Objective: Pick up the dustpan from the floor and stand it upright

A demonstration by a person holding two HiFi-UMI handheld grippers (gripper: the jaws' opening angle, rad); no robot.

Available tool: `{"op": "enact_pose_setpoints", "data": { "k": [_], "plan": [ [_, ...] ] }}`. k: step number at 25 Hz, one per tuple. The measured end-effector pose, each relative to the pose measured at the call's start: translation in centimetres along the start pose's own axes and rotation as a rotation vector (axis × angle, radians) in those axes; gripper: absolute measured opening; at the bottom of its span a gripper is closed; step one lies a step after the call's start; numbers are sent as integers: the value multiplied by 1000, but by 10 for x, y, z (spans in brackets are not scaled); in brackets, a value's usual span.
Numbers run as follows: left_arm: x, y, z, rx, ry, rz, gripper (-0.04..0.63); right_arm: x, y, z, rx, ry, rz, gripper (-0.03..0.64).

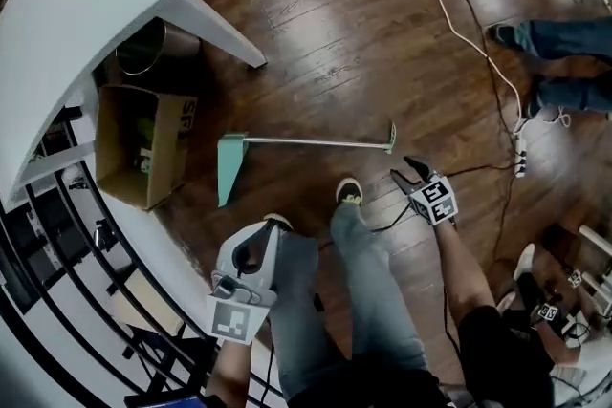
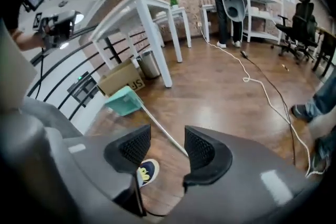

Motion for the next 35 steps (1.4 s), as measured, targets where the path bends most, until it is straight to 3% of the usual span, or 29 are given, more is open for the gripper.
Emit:
{"op": "enact_pose_setpoints", "data": {
  "k": [4, 10, 13, 18, 22, 26, 33, 35],
  "plan": [
    [-49, 27, 61, -47, -11, 41, 11, -93, -25, 60, 201, 91, -73, 204],
    [-88, 64, 134, -63, 16, 6, 11, -198, -29, 119, 237, 143, -140, 218],
    [-104, 73, 154, -73, 16, 9, 11, -219, -29, 126, 275, 148, -140, 216],
    [-124, 102, 173, -53, 24, -70, 11, -251, -23, 119, 421, 179, -165, 218],
    [-148, 114, 185, -109, 46, -53, 11, -284, -9, 124, 544, 253, -184, 218],
    [-172, 110, 202, -127, 104, -33, 11, -303, 6, 120, 580, 307, -169, 210],
    [-178, 101, 222, -136, 134, 33, 11, -321, 12, 103, 651, 282, -174, 92],
    [-179, 103, 228, -125, 136, 32, 11, -323, 11, 102, 658, 279, -179, 92]
  ]
}}
Point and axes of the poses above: the fingertips, and each gripper's own axes: x backward along the fingers, y to its left, z out of its underside, the point moved 6 cm from there along x, backward along the fingers, and after that the axes turned 10 degrees about x, right-handed, at the moved point
